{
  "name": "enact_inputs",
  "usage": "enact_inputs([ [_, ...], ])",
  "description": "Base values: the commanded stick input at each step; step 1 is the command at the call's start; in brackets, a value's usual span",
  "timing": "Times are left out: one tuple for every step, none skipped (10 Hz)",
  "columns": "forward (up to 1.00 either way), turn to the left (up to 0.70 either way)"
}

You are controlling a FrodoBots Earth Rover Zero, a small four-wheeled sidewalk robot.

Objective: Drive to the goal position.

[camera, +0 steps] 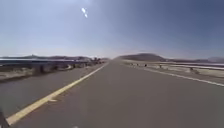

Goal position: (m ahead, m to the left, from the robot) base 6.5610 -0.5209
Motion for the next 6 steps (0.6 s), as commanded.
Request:
enact_inputs([
  [1.0,0.0],
  [1.0,0.0],
  [1.0,0.0],
  [1.0,0.0],
  [1.0,0.0],
  [1.0,0.0],
])
